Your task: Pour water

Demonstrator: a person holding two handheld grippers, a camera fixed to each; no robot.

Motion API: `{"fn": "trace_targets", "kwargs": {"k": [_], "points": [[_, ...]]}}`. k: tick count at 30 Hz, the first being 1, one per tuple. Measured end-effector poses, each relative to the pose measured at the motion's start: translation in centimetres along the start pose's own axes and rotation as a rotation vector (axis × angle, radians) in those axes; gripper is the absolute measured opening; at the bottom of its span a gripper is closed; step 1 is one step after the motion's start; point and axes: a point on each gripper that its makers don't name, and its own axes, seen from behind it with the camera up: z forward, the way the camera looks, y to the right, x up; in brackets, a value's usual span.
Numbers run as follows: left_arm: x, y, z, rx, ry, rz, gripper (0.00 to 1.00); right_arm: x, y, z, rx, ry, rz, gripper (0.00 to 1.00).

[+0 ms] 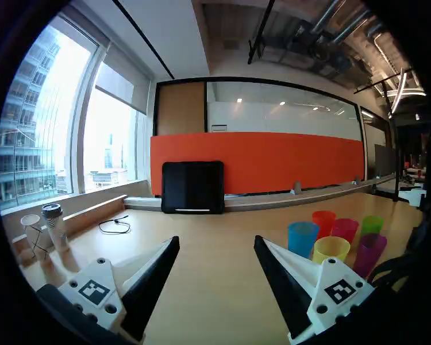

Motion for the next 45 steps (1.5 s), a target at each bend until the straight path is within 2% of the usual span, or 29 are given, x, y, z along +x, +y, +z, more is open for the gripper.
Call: {"fn": "trace_targets", "kwargs": {"k": [3,9,18,24,33,39,45], "points": [[0.4,0.4,0.4,-0.008,-0.007,0.001,0.97,0.8,-0.8,-0.3,0.009,-0.002,-0.008,1.00],[2.6,0.4,1.2,-0.019,-0.021,0.010,0.97,3.6,-1.8,-0.2,0.030,-0.021,-0.031,0.99],[7.7,0.2,2.5,-0.047,-0.023,-0.006,0.97,8.2,-1.9,0.9,0.036,-0.045,-0.068,1.00],[10.9,0.4,3.5,-0.070,-0.032,-0.003,0.96,11.4,-2.3,1.2,0.056,-0.044,-0.056,1.00],[16.5,0.7,4.7,-0.107,-0.005,-0.020,0.97,16.0,-3.0,1.8,0.078,-0.020,-0.061,1.00],[19.0,1.4,5.1,-0.136,-0.001,-0.010,0.96,18.0,-3.2,2.2,0.081,-0.007,-0.075,1.00],[20.5,2.5,5.3,-0.182,-0.001,-0.023,0.96,19.3,-3.5,2.3,0.098,0.008,-0.057,1.00]]}}
